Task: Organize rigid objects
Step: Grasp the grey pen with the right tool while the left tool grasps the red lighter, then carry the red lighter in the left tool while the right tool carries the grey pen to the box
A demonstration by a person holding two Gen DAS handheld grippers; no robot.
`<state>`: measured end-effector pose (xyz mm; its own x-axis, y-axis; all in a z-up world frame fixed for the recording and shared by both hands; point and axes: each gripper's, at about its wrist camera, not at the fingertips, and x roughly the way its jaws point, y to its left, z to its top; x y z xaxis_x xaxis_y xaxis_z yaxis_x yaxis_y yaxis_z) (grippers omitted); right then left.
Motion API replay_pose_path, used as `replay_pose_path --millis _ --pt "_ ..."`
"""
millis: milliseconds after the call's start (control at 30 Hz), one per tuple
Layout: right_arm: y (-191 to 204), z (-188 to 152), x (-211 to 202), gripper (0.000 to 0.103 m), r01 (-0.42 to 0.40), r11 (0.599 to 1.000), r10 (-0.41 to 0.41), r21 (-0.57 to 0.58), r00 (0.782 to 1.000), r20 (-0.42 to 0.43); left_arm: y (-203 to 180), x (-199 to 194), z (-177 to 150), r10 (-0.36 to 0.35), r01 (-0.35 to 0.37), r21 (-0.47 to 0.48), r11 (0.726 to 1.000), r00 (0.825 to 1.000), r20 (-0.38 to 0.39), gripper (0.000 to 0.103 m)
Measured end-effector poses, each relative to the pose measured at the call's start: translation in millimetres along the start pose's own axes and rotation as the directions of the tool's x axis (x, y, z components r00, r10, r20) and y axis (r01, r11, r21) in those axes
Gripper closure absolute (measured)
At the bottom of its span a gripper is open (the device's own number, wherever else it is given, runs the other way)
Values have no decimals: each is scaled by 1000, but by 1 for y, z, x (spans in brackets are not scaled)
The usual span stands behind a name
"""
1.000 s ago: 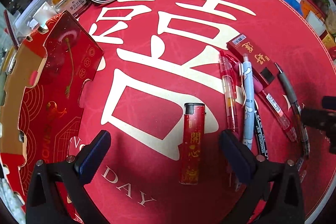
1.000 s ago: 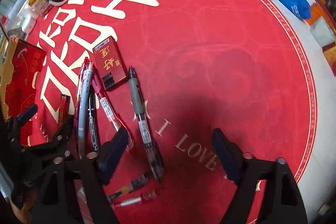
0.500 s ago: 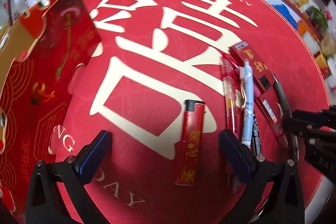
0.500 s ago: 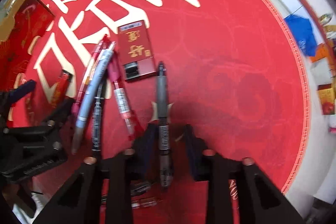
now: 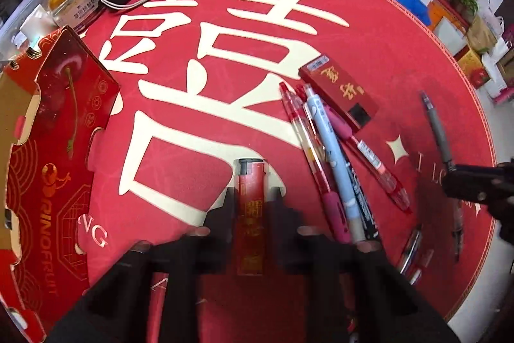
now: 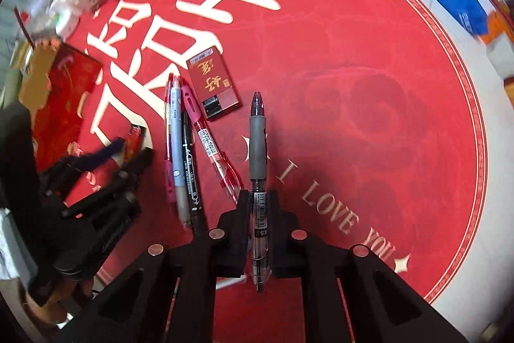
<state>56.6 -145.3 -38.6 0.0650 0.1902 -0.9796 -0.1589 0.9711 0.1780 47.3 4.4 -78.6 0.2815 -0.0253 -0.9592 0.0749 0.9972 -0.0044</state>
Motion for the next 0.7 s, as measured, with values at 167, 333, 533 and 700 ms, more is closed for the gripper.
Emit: replay_pose_path --millis 167,333,533,700 --pt "-14 -13 -9 92 -26 999 26 34 1000 -8 -2 0 -7 22 -22 11 1000 999 34 75" --pt "-17 -16 -6 92 -57 996 58 75 998 -13 13 2 -13 56 -53 -88 995 998 32 37" --pt "-22 -22 -6 92 -65 993 67 96 998 -18 15 7 -12 46 -44 -79 996 999 24 24" --pt "-26 -23 -10 92 -61 993 63 102 998 -19 6 13 -7 11 -11 -18 1000 1000 7 16"
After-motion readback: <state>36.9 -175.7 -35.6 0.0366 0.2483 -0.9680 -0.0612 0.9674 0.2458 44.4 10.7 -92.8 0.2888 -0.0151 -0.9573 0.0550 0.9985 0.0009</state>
